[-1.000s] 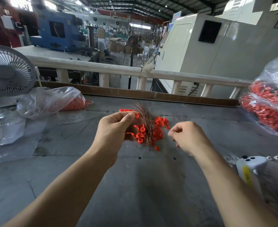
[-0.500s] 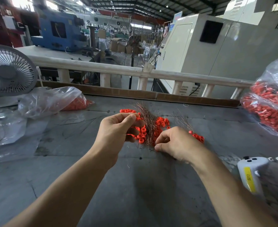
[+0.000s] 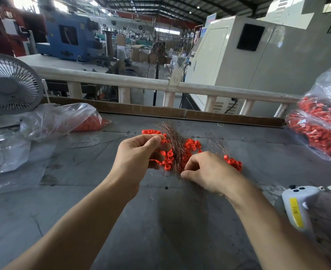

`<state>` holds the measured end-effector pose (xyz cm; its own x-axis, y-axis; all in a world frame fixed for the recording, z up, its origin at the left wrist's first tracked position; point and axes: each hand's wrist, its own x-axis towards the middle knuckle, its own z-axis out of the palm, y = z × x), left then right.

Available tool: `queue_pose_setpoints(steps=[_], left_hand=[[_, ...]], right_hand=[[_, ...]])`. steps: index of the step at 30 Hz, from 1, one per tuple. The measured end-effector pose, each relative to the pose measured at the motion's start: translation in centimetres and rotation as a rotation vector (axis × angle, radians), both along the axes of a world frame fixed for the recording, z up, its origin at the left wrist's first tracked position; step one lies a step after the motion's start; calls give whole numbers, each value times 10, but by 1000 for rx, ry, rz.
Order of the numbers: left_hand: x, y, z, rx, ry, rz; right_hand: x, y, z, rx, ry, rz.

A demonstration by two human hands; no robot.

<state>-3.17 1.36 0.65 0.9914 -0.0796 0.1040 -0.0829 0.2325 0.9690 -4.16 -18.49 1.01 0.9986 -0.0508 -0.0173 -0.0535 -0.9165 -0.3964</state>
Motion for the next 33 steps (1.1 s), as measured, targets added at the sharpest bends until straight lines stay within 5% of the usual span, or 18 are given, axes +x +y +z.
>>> queue_pose_setpoints(steps=[11,21,33], left_hand=[[-1,0,1,-6,2,-6],[-1,-3,-1,-6,12,-13],[-5,-8,-1,-112,99,-104]], right_hand=[[1,-3,-2,71,-15,-33],[4,5,8,909,-333,3],[-9,31,8,786,-520,119]])
